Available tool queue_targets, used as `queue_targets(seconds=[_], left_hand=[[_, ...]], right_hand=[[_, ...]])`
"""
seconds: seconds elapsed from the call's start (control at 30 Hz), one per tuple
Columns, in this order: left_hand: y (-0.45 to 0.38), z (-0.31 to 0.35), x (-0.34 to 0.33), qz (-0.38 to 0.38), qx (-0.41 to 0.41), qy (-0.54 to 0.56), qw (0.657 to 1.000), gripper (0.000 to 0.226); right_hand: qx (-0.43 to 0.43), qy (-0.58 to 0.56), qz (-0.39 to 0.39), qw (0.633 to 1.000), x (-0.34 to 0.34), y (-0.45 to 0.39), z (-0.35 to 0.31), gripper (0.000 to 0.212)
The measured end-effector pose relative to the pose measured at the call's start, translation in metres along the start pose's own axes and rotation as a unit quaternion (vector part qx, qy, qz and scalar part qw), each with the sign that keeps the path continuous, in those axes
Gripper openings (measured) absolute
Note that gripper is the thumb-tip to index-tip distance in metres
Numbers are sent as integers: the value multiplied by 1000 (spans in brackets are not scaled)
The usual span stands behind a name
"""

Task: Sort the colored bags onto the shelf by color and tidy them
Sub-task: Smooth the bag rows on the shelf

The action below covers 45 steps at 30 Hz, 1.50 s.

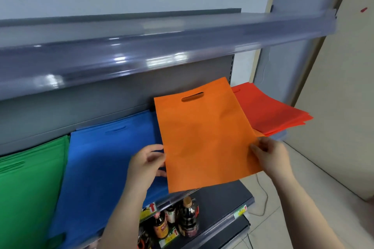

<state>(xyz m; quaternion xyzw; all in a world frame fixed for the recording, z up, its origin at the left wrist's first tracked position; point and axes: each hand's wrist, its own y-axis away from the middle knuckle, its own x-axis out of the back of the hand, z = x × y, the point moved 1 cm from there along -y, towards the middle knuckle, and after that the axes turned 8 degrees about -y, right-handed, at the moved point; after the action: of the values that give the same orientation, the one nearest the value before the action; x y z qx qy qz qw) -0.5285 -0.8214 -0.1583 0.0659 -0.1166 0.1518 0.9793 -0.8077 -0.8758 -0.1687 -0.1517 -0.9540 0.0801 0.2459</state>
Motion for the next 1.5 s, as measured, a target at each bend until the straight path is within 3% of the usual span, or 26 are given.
queue_targets(seconds=[0.1,0.23,0.43,0.53,0.67,0.8,0.93,1.07,1.27,1.5], left_hand=[[-13,5,-25,19,-6,-38,999,20],[-27,8,-58,73,1,-108,991,22],[-35,10,-94,170,-2,-290,942,30],[-28,10,-93,215,-13,-322,922,33],[-9,7,-67,277,2,-377,884,35],[28,3,-15,326,13,-490,809,32],[78,0,52,307,50,-632,710,42],[141,4,117,320,89,-703,629,52],[246,-5,207,355,182,-728,558,35],[385,-28,287,386,320,-709,497,37]], right_hand=[[17,23,-22,999,-1,-39,10,36],[62,63,-59,994,-1,-84,20,5],[129,179,-133,966,-4,-131,36,42],[210,176,-147,951,-14,-136,26,39],[315,161,-220,909,-46,-122,-7,37],[417,159,-298,844,-84,-77,-59,40],[513,112,-395,754,-128,-5,-123,45],[587,89,-432,679,-161,88,-182,44],[667,58,-442,597,-193,226,-249,41],[703,8,-479,526,-208,374,-312,40]])
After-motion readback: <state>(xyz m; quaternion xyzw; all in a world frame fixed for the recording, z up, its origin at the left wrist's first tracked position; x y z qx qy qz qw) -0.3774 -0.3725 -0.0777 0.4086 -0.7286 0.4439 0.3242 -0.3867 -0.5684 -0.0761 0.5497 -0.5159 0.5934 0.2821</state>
